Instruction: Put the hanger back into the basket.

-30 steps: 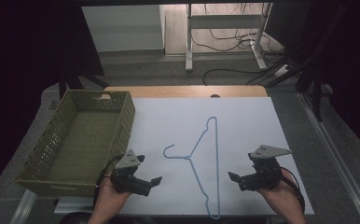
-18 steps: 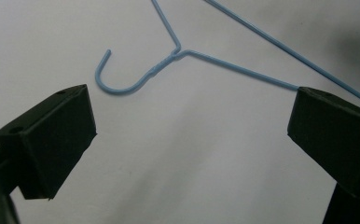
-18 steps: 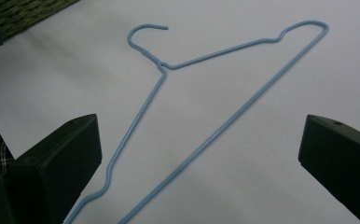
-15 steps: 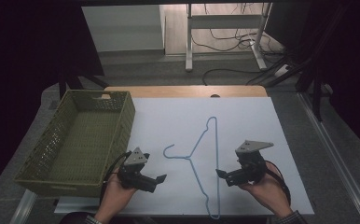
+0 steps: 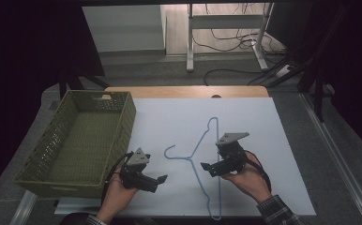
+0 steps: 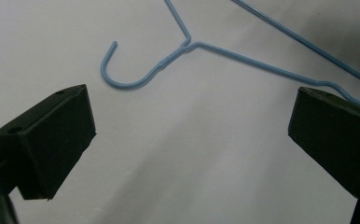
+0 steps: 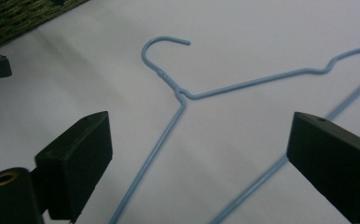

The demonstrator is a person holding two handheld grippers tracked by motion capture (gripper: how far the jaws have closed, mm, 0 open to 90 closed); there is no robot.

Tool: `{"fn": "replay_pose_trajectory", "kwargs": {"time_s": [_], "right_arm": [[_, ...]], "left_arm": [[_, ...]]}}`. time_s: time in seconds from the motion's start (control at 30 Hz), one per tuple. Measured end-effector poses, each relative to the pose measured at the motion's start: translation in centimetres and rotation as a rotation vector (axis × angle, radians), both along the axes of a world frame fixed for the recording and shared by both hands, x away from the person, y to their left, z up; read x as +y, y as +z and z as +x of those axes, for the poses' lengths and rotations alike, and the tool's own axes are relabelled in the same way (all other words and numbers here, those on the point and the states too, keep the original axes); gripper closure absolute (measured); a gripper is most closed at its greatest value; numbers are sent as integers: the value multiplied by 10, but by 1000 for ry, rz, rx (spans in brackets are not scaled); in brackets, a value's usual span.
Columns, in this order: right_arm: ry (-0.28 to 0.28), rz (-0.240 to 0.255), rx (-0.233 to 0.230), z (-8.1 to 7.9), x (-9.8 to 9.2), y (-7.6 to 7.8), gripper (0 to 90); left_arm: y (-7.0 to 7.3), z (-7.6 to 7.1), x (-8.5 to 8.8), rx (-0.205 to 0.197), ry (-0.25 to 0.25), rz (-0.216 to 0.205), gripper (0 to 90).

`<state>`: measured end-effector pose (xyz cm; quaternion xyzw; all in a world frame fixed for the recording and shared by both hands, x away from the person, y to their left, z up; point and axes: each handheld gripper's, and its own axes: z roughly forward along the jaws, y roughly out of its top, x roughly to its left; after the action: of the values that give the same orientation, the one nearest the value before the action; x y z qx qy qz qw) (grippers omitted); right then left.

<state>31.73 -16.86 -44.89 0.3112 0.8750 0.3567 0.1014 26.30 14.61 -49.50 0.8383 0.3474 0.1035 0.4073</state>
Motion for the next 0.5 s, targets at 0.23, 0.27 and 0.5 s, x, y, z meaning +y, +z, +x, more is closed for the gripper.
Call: {"fn": "replay_pose_trajectory", "kwargs": {"time_s": [0.23, 0.27, 0.5], "right_arm": [[41, -25, 9, 19, 14, -11, 221], [41, -25, 9, 19, 14, -11, 221], [131, -19, 51, 36, 23, -21, 356]], "left_arm": [[-1, 1, -1, 5, -4, 2, 8], [-1, 1, -1, 5, -4, 2, 8], [-2, 1, -1, 9, -9, 9, 8]]}}
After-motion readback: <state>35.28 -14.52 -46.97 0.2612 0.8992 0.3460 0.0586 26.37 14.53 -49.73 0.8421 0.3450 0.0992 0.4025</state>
